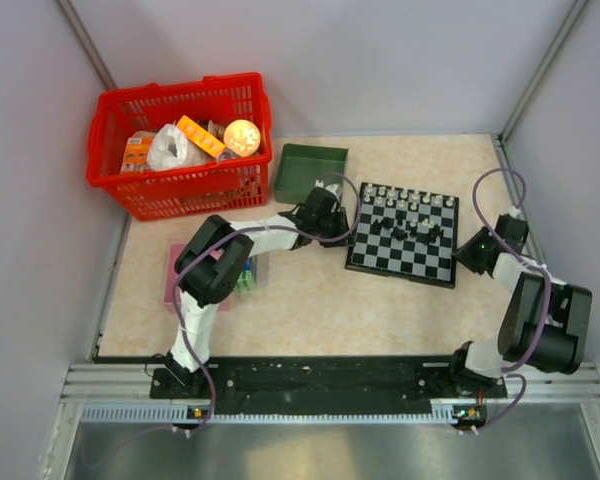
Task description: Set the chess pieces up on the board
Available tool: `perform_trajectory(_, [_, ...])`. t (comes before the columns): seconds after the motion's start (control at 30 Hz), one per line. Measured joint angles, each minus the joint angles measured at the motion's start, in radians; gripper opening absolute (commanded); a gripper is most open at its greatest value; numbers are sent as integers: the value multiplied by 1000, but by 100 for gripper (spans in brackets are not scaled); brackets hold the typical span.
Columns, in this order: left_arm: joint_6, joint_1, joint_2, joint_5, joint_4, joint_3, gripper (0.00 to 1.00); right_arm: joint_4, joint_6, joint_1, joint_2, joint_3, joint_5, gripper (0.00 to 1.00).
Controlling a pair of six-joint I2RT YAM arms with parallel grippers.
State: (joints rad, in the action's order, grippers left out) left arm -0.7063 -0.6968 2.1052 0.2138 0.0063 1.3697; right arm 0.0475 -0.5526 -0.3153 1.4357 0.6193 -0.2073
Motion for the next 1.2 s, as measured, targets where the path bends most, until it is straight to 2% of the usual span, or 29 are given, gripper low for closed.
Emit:
perform_trajectory(0.33, [3,-20,-127,14,25,-185,27,120,4,20,-178,-87,-5,23])
perform_trajectory(0.67, [-18,-63,-258,27,57,-371,26,134,10,53,-264,-156,-102,24])
perform_trajectory(0.8, [-27,-70,-290,19,60,-411,26,161,18,56,-291,-161,-93,25])
perform_trajectory(0.97, [-27,-71,-294,5,61,-416,31,210,28,58,-323,-159,-39,26])
perform_trajectory(1.2, [7,-60,-294,-34,21,-360,46,217,10,52,-303,-79,68,34])
